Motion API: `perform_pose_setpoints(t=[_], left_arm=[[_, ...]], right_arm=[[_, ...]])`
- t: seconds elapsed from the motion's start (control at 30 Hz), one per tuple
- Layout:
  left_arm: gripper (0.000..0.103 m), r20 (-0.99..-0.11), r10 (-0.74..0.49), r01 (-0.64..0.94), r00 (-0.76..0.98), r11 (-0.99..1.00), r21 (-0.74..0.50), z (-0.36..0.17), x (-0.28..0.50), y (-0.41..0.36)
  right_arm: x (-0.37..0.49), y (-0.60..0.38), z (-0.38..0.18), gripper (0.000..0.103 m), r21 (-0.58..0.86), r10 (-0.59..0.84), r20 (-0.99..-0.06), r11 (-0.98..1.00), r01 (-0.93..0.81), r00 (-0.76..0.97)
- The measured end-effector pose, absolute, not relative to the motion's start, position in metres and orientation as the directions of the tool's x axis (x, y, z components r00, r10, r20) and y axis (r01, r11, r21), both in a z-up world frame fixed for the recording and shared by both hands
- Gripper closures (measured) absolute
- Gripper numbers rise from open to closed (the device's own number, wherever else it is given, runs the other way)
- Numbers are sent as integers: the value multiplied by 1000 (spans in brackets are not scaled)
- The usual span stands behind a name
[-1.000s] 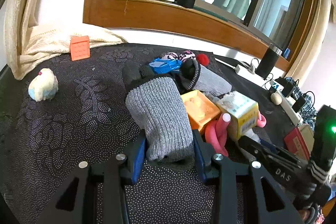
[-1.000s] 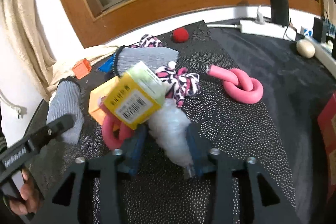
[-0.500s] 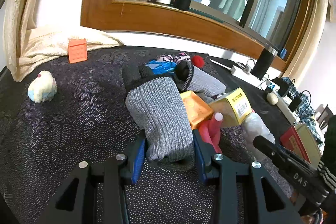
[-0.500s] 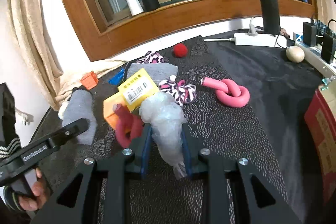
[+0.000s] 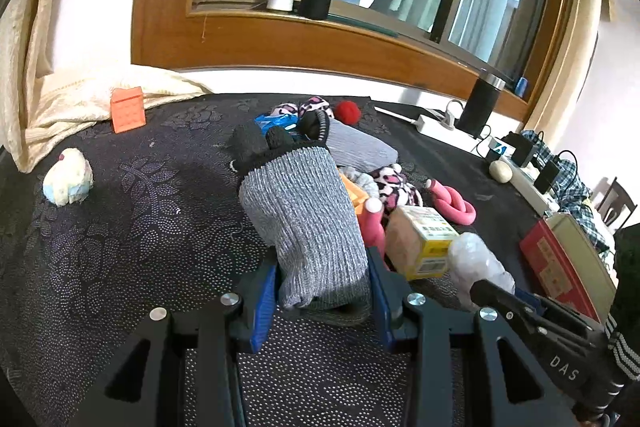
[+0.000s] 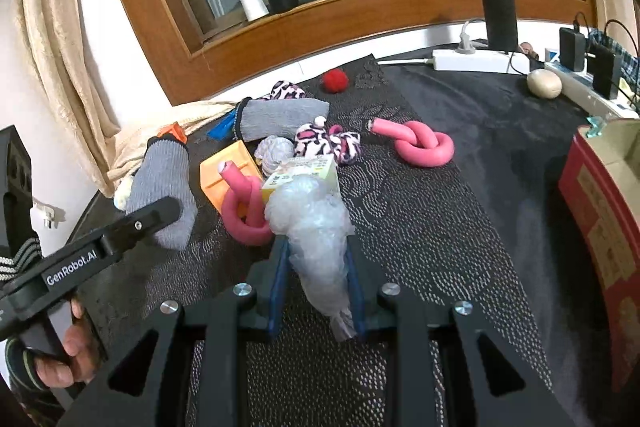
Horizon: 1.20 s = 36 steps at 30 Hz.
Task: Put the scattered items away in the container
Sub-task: 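Carry the bag and sock in both tools over to the red tin box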
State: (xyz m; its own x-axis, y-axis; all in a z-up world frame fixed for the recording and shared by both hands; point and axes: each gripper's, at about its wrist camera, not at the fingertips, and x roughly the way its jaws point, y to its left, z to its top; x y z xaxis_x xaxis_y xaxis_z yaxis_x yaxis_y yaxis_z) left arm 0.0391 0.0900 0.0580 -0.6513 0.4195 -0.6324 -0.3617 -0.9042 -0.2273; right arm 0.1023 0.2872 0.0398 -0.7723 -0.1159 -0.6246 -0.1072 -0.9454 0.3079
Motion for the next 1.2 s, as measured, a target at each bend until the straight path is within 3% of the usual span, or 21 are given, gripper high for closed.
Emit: perform_pose_setpoints(t=[0.47,0.9,1.2], left_arm=[[61,-647,450,-424,-615,-881,-210,60,62,119],[61,-647,527,-550,-551,-812,-194,69,91,183],[61,-651,575,-636,-496,-751,-179,71,112,237]], right_arm=[[129,305,43,74,314,-75,-613,-937,-155,-786],[211,393,91,73,285,228,-502,-867,-409,-834],[245,442,81,69,306,306,-530,-801,-514,-791]])
